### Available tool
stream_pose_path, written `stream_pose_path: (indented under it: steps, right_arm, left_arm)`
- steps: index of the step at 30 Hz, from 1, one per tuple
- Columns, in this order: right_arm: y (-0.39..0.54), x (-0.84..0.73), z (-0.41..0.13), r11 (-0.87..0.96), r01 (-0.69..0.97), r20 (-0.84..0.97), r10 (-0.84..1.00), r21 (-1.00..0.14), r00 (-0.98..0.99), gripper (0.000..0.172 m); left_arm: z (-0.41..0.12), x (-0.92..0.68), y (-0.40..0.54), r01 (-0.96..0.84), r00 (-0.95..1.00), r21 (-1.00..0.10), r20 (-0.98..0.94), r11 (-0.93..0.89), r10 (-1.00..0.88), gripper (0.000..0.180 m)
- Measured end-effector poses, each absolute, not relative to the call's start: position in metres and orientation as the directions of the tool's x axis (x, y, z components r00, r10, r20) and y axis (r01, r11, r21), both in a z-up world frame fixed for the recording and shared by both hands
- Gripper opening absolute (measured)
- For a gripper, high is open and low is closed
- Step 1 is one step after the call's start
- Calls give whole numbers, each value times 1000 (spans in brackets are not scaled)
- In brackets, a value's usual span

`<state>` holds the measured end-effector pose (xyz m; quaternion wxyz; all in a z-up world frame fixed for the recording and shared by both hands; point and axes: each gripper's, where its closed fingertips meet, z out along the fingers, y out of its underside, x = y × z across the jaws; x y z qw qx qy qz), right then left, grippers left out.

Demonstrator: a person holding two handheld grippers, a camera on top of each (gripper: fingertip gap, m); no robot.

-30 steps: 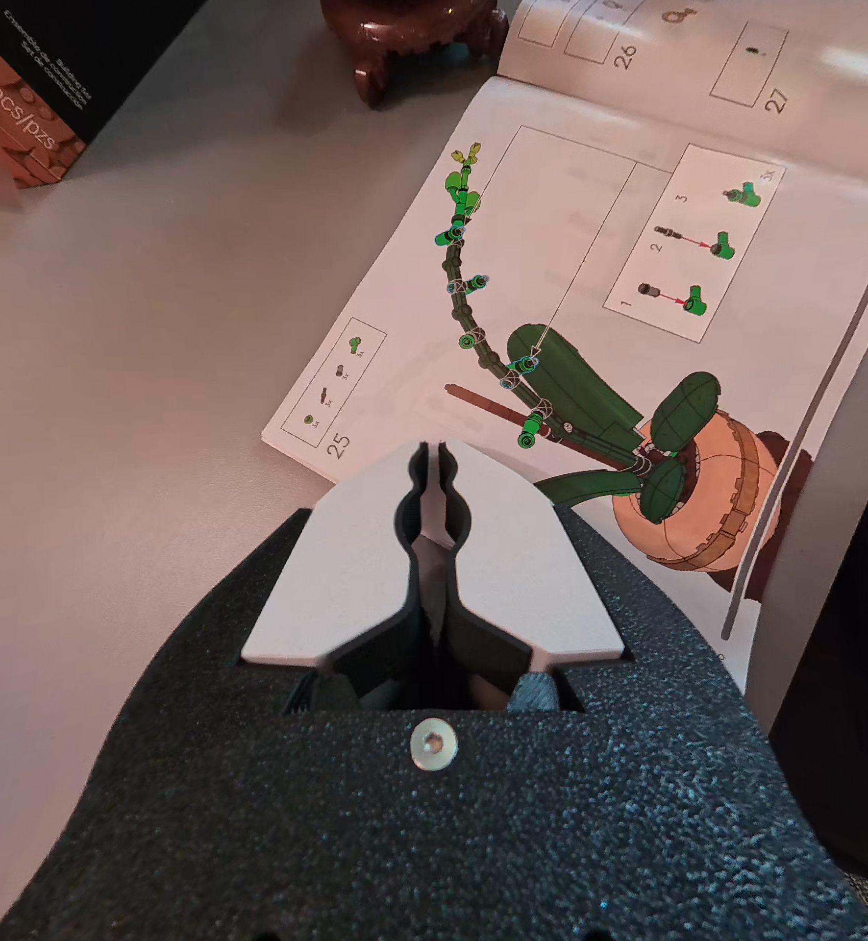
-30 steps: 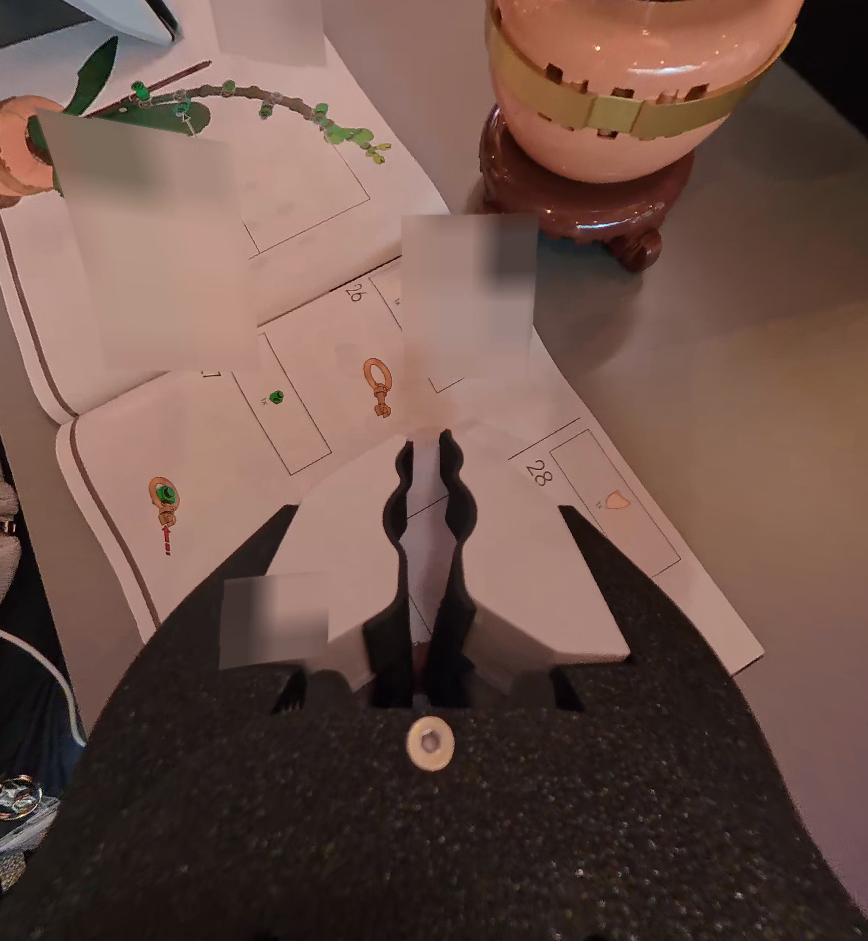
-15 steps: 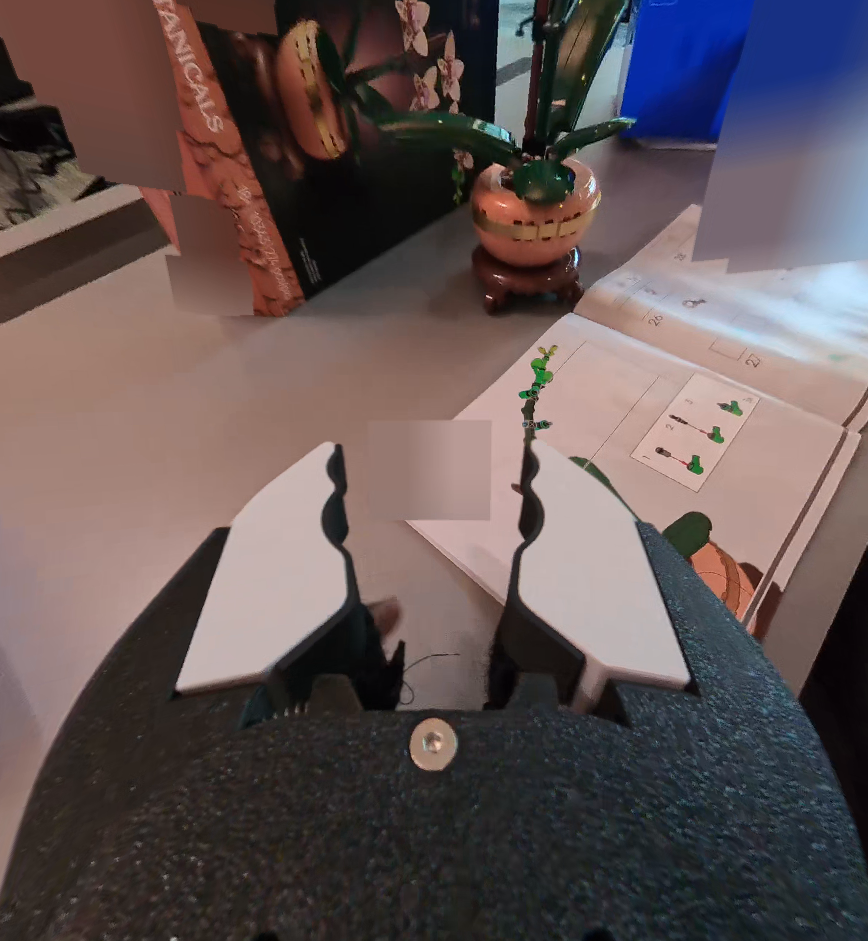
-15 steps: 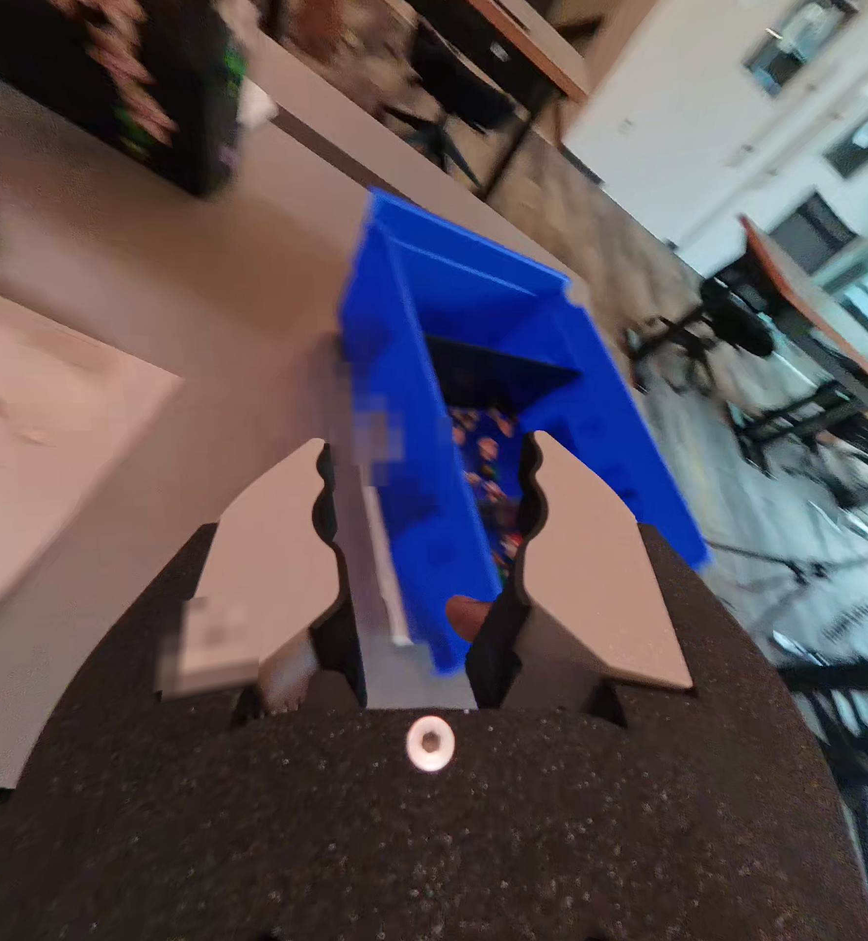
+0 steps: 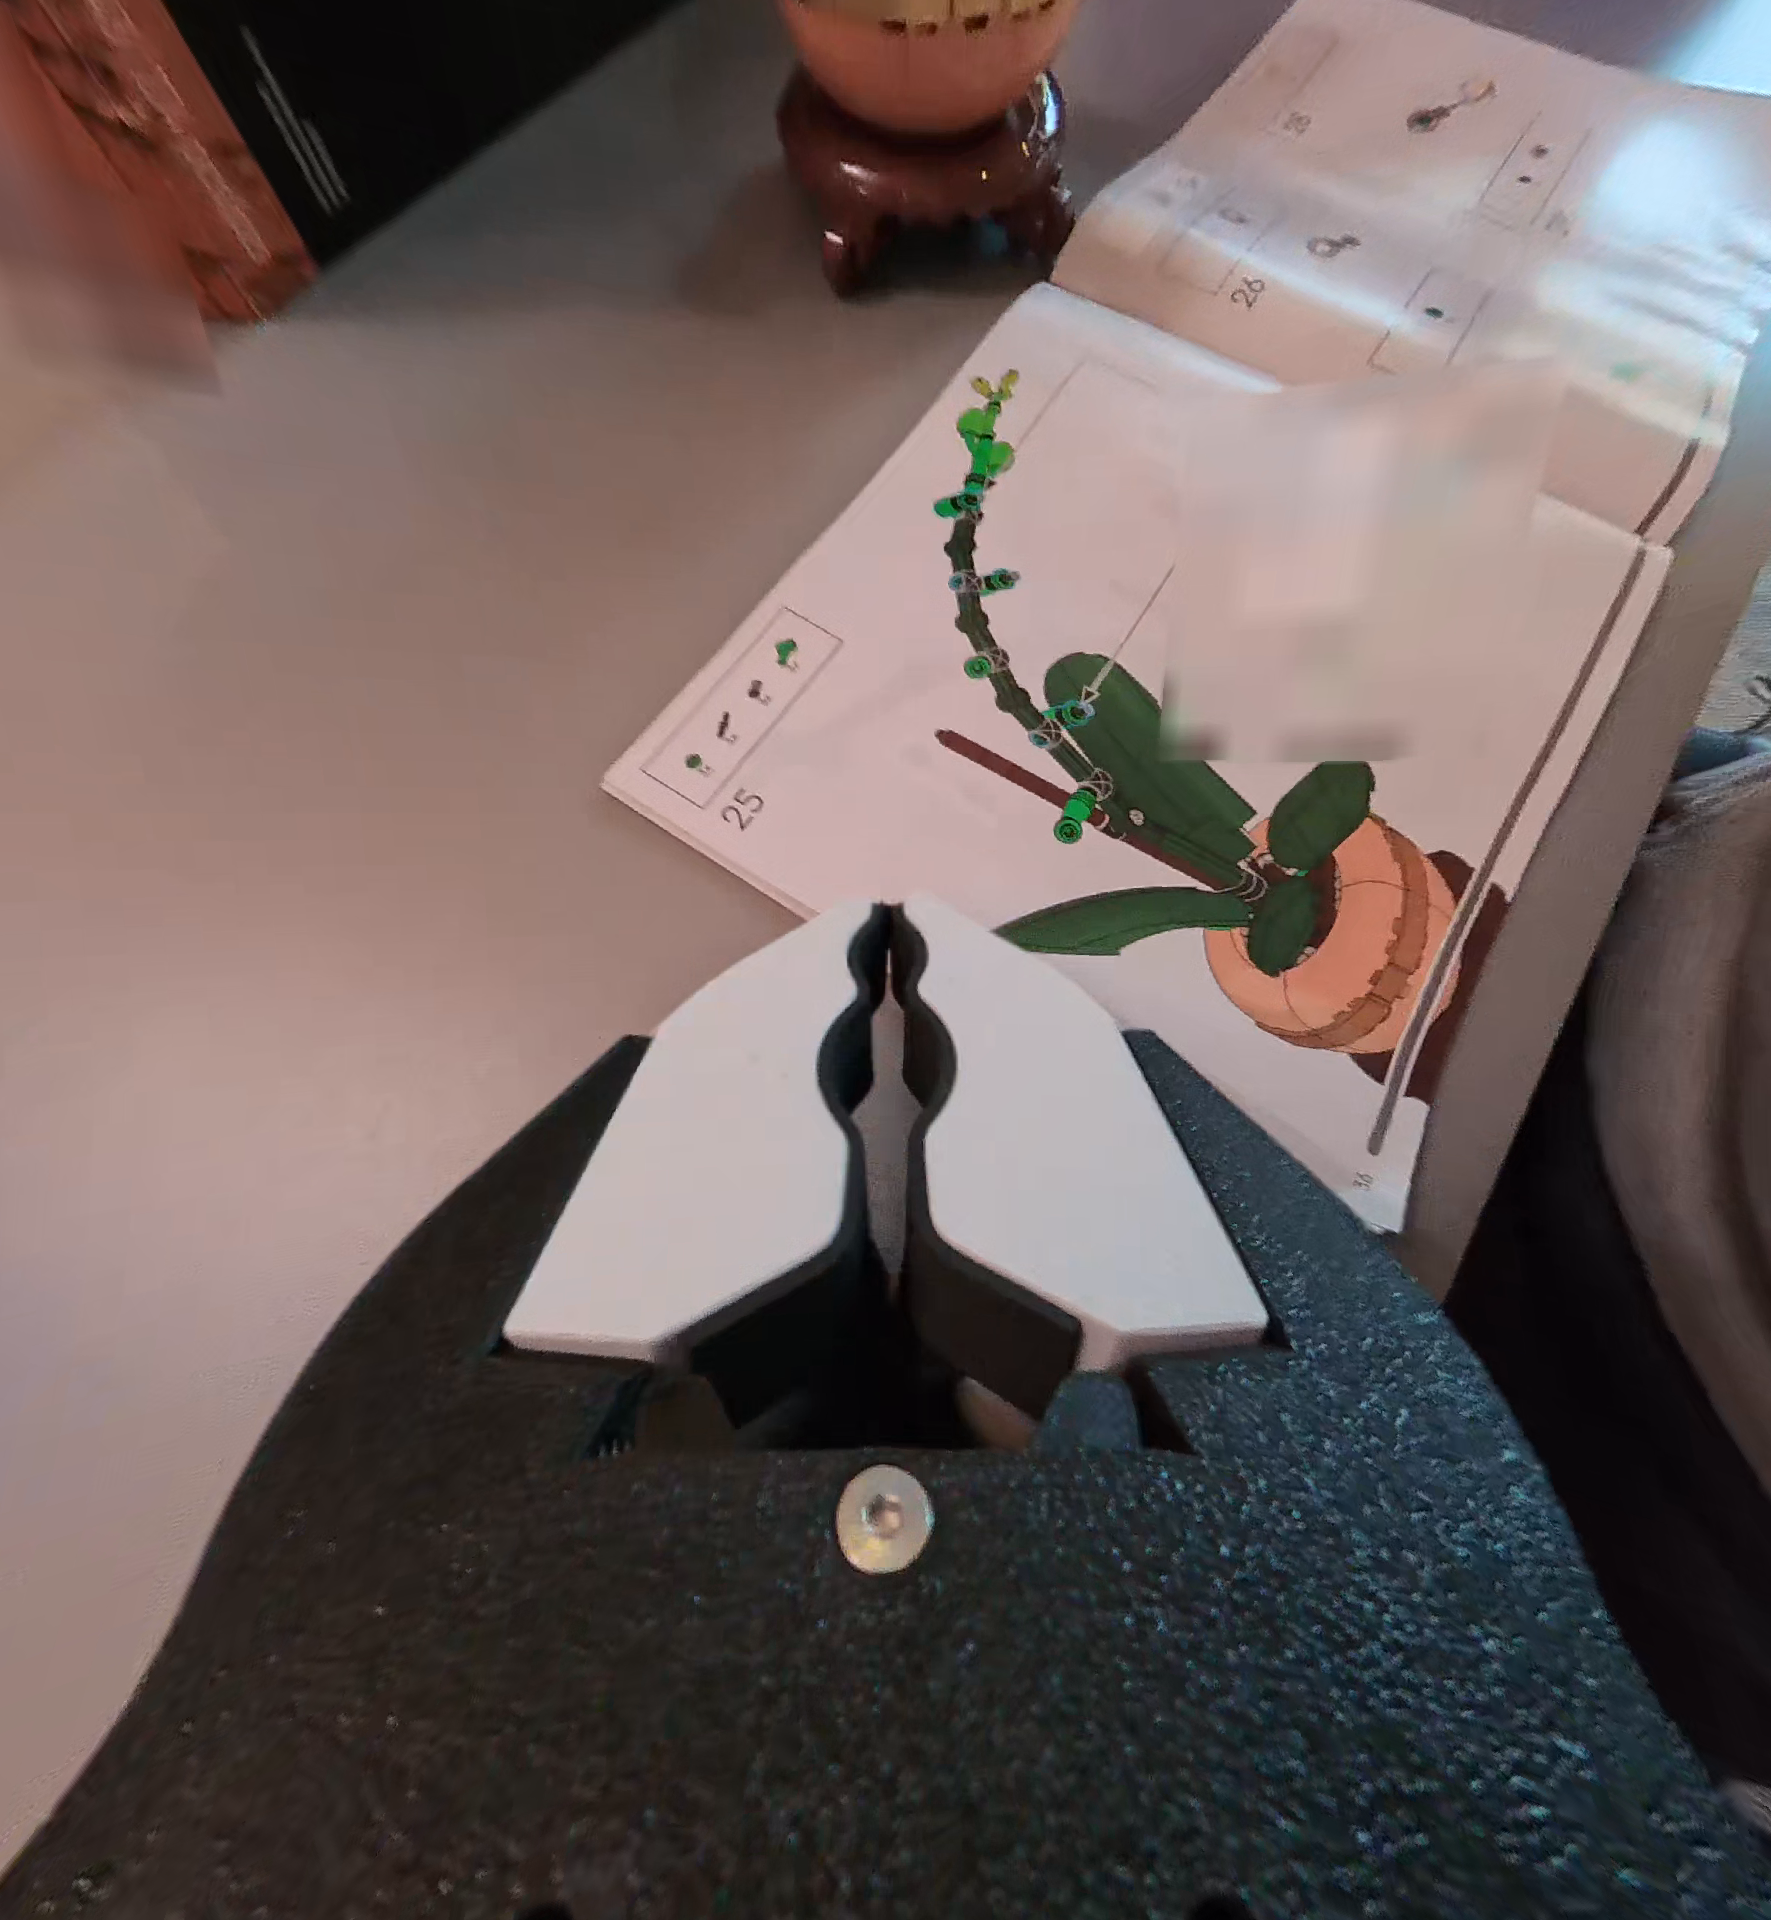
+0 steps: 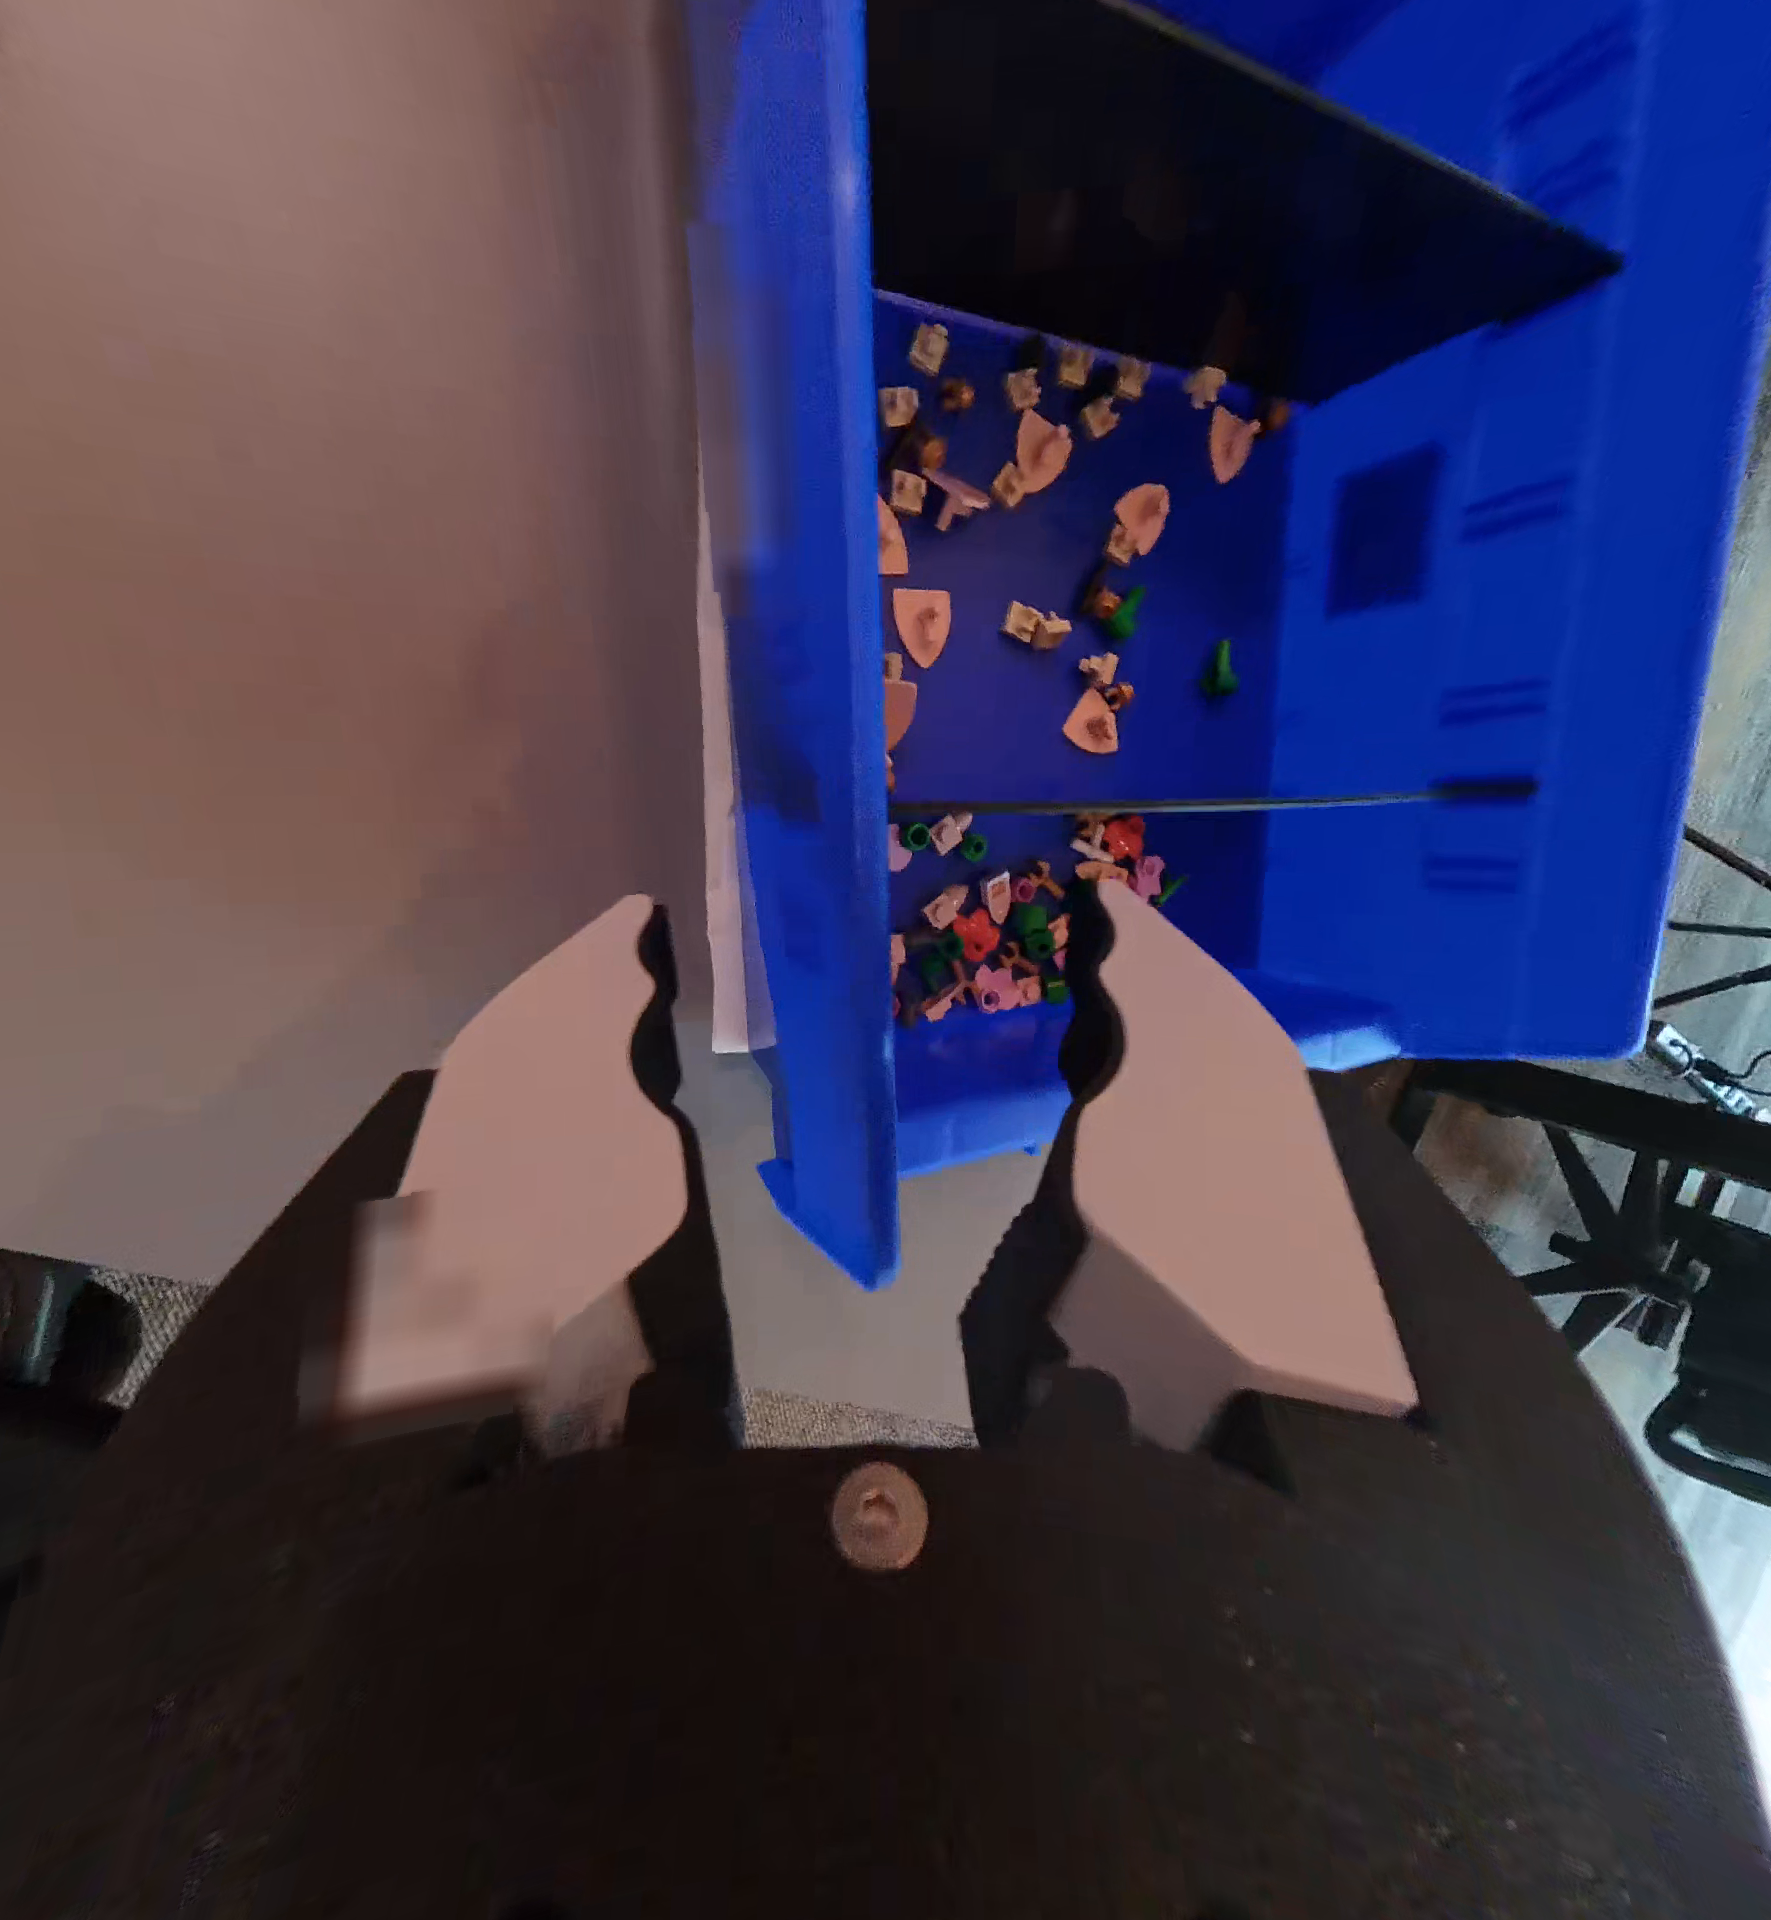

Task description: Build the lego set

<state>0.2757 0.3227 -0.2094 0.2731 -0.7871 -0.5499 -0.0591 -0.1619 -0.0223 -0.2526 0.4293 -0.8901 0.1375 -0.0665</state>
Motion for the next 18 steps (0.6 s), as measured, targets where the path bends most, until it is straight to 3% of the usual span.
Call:
stream_pose_path:
  steps: [1, 7, 10, 14, 18]
  right_arm:
    - [323, 274, -212, -241, 905, 392, 839, -351, 376, 67]
    - [326, 273, -230, -244, 932, 371, 867, -266, 333, 30]
    - [323, 269, -235, -237, 933, 333, 886, -270, 322, 21]
    - [313, 249, -235, -245, 895, 229, 911, -372, 344, 12]
    - [299, 240, -212, -185, 815, 205, 915, -549, 346, 23]
  left_arm:
    - [-254, -160, -23, -177, 951, -781, 21, -600, -308, 0]
    - [-260, -167, -21, -125, 956, -790, 65, -600, -285, 0]
    - [-259, -169, -19, -106, 959, -796, 77, -596, -274, 0]
    - [-262, -173, -19, -137, 965, -783, 31, -607, -259, 0]
    - [-262, -183, -15, -125, 979, -774, 6, -621, -204, 0]
